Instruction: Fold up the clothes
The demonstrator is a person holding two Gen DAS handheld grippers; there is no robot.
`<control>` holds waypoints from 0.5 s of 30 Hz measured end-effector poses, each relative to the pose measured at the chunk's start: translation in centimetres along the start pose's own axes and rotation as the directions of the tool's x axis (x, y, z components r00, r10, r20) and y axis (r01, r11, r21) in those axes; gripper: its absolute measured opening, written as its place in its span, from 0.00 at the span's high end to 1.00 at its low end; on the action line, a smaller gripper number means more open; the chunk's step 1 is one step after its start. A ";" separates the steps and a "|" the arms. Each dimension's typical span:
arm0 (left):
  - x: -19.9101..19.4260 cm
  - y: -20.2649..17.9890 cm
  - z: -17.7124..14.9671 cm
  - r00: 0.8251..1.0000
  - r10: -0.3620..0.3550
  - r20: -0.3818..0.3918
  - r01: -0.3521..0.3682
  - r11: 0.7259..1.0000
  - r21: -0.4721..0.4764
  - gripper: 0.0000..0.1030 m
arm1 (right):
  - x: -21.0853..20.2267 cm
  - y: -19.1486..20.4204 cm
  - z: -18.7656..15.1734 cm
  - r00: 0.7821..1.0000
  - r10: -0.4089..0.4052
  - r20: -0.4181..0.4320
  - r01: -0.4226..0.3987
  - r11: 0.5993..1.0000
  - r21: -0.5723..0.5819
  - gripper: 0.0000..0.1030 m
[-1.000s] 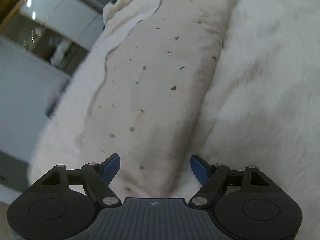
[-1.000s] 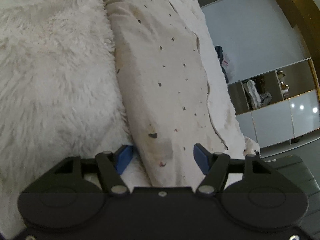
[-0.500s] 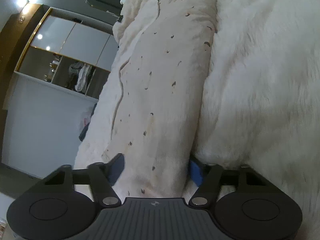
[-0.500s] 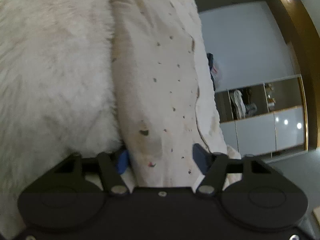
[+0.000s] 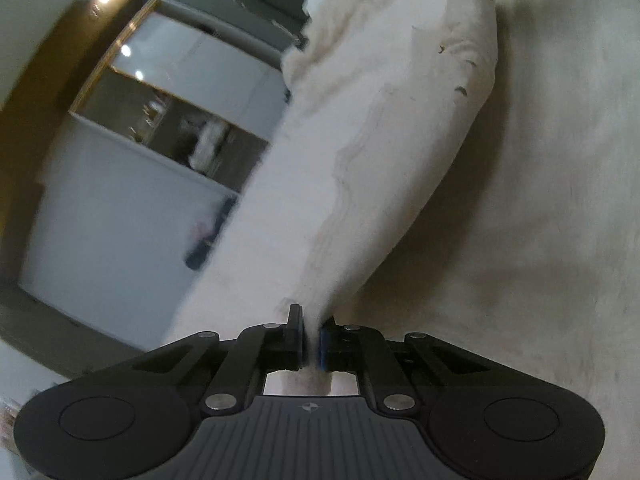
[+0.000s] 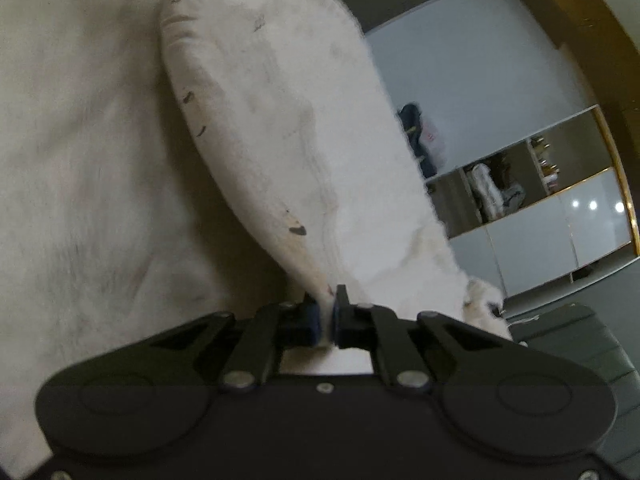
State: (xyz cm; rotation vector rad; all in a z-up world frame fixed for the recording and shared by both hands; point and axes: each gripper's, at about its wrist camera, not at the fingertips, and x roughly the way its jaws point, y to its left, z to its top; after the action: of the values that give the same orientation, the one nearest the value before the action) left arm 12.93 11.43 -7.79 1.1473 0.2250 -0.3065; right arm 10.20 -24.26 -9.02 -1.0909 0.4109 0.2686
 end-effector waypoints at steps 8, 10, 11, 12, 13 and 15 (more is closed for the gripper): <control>-9.7 13.2 6.0 0.999 -0.005 0.036 0.009 0.996 -0.087 0.93 | -13.1 -10.8 4.0 0.976 0.195 0.099 -0.205 0.974 0.100 0.96; -9.6 15.8 7.2 0.999 -0.038 0.023 0.041 0.993 -0.106 0.93 | -13.8 -14.0 4.9 0.951 0.286 0.118 -0.301 0.943 0.143 0.95; -9.4 16.5 7.4 0.998 -0.055 0.017 0.056 0.992 -0.109 0.93 | -13.2 -15.2 5.1 0.934 0.336 0.119 -0.352 0.923 0.155 0.95; -8.8 17.1 7.5 0.997 -0.076 0.009 0.077 0.991 -0.109 0.93 | -12.1 -16.6 5.4 0.908 0.401 0.119 -0.416 0.894 0.166 0.95; -5.9 18.2 7.7 0.987 -0.156 -0.024 0.152 0.981 -0.122 0.93 | -10.4 -17.4 5.5 0.881 0.459 0.115 -0.473 0.864 0.171 0.95; -1.0 18.0 7.2 0.963 -0.260 -0.072 0.249 0.959 -0.138 0.93 | -5.9 -18.5 5.7 0.810 0.578 0.095 -0.585 0.789 0.187 0.95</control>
State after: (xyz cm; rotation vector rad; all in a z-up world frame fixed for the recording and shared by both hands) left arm 18.43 11.69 10.81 1.0065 0.4676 -0.4624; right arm 13.56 -27.39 10.74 -0.7255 0.7303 0.7766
